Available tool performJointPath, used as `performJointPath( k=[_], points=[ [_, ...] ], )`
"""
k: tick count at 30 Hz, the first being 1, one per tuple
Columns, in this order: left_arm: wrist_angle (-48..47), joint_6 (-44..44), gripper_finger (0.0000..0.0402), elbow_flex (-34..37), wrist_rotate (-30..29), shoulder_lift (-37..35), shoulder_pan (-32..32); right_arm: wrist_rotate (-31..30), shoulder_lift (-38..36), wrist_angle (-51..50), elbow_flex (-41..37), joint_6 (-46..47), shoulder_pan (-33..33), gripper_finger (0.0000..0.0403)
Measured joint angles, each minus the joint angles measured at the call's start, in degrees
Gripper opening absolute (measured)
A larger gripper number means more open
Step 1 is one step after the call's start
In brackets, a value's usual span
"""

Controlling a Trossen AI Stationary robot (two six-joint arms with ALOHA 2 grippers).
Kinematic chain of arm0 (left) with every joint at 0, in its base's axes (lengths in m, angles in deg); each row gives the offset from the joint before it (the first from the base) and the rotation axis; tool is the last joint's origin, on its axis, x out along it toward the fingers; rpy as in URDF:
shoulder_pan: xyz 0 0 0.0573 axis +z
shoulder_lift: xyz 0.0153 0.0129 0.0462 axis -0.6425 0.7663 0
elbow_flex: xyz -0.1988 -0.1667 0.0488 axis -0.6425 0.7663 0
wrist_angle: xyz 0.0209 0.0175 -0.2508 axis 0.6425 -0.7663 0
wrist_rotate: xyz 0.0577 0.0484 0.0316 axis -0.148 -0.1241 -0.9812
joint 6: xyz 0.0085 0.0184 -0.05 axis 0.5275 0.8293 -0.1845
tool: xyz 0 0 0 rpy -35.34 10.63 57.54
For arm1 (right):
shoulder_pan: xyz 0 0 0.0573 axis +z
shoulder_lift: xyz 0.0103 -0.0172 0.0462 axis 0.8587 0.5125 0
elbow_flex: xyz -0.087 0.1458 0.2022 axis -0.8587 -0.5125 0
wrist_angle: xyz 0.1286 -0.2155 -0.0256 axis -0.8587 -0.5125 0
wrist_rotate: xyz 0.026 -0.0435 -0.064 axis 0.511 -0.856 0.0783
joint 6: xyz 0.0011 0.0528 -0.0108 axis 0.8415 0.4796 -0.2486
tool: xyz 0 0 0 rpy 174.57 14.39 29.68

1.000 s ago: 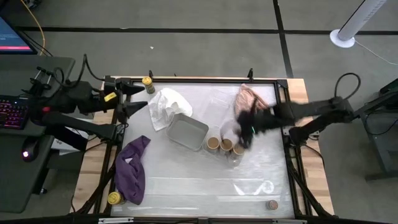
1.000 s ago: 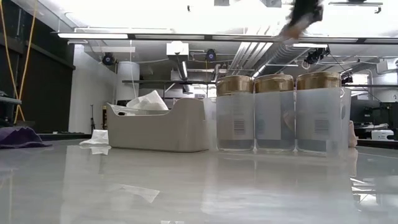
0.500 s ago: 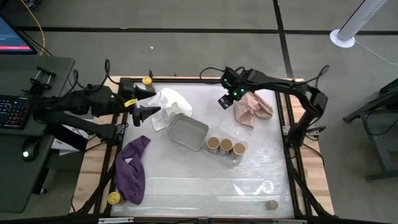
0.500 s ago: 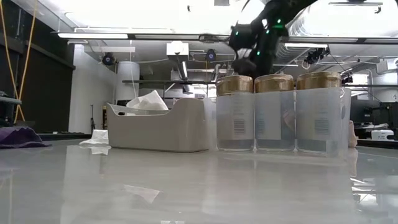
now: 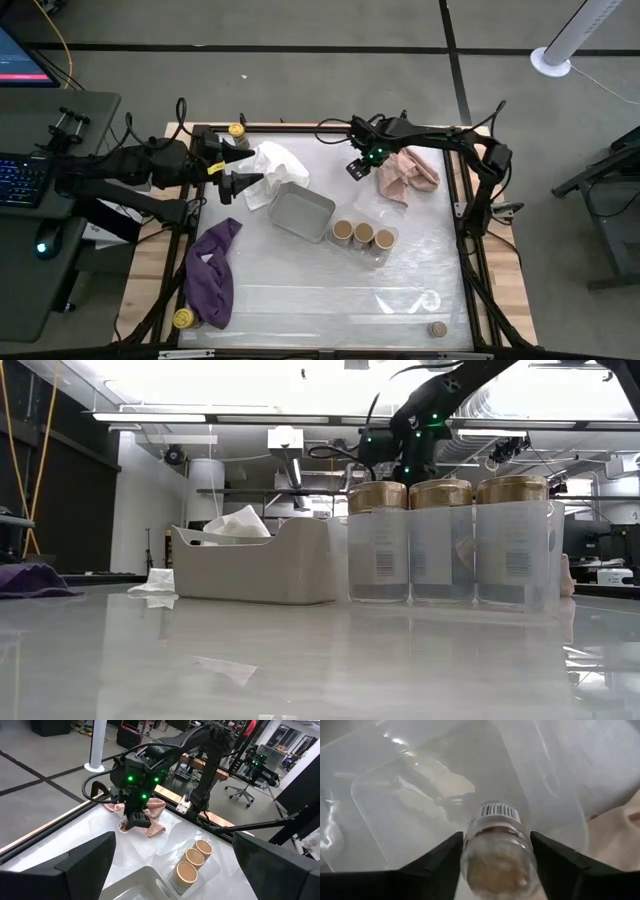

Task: Sort spices by type
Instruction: Put the left brown seasoning bottle into the top transparent bin

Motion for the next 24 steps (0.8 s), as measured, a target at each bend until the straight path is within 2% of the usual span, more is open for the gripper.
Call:
performJointPath(
  k=[3, 6, 19, 24],
  points=[
    [0.00, 0.00, 0.0388, 0.00, 0.02, -0.02, 0.00, -0.06, 0.58, 0.05, 0.00, 0.86, 0.02, 0.0255],
    [0.00, 0.00, 0.0388, 0.00, 0.02, -0.02, 0.00, -0.35, 0.92, 0.07, 0.00, 0.98, 0.00, 0.0265],
    [-0.02, 0.09, 0.0388, 0.00, 0.02, -0.02, 0.00, 0.65, 0.71, 1.46, 0.00, 2.93, 0.19, 0.0238],
    [-0.07, 0.57, 0.0388, 0.00, 0.02, -0.02, 0.00, 0.71, 0.70, 2.94, 0.00, -2.24, 1.15, 0.0238]
  ],
)
